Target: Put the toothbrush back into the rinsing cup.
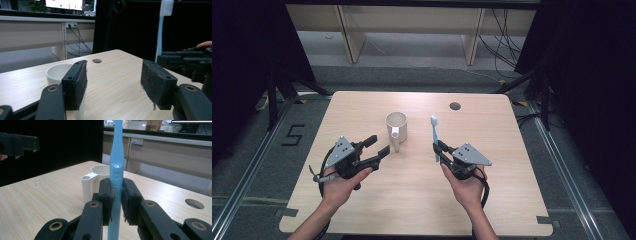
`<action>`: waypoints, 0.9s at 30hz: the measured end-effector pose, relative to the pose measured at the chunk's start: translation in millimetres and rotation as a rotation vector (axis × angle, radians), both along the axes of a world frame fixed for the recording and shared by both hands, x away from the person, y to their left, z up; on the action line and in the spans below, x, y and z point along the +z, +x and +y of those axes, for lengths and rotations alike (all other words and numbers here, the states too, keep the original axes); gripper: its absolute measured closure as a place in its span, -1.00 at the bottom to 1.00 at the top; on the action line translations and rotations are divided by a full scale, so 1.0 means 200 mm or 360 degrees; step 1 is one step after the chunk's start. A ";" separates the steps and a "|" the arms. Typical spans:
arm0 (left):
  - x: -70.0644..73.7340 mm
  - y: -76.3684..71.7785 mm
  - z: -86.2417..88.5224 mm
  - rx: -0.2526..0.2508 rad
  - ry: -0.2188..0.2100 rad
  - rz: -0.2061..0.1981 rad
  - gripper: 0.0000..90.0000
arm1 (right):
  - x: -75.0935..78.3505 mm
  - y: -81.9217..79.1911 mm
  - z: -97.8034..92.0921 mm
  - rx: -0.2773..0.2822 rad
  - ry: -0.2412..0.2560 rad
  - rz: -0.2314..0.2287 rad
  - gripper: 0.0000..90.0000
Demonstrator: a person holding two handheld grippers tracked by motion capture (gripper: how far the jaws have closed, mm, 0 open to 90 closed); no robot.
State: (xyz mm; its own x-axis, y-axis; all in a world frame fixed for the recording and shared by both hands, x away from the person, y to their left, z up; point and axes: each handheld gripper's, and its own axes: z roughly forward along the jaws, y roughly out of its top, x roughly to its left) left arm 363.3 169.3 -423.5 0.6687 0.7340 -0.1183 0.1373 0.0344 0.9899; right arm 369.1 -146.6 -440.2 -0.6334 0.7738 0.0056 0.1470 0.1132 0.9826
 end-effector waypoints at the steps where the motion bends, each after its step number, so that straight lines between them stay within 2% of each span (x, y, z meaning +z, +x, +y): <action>1: 0.01 0.01 -0.01 -0.0024 0.0007 -0.0017 -0.17 | 0.00 0.00 0.01 -0.0003 -0.0020 0.0010 0.76; 2: 0.02 0.01 -0.04 -0.0035 -0.0008 -0.0018 -0.17 | 0.00 0.00 0.02 0.0012 -0.0001 -0.0004 0.76; 3: 0.03 0.02 -0.05 -0.0044 0.0016 -0.0029 -0.16 | 0.00 0.00 0.02 0.0024 -0.0001 -0.0001 0.76; 6: 0.03 0.03 -0.07 -0.0065 0.0013 -0.0017 -0.15 | 0.00 0.00 0.03 0.0012 -0.0013 0.0004 0.76; 7: 0.04 0.04 -0.10 -0.0077 0.0017 -0.0009 -0.14 | 0.00 0.00 0.04 0.0013 -0.0024 0.0014 0.76; 8: 0.04 0.04 -0.11 -0.0083 0.0016 0.0025 -0.14 | 0.00 0.00 0.04 0.0006 -0.0035 0.0004 0.76; 9: 0.05 0.04 -0.12 -0.0092 0.0009 0.0027 -0.14 | -0.01 0.00 0.05 0.0026 -0.0011 0.0009 0.76; 17: 0.08 0.07 -0.21 -0.0160 0.0013 0.0033 -0.07 | -0.01 0.00 0.08 0.0034 -0.0048 0.0015 0.76; 25: 0.10 0.11 -0.30 -0.0198 0.0018 0.0021 -0.01 | -0.01 0.00 0.12 0.0066 -0.0032 -0.0013 0.76; 27: 0.10 0.11 -0.31 -0.0202 0.0011 0.0022 0.00 | 0.00 -0.01 0.12 0.0046 -0.0045 -0.0008 0.76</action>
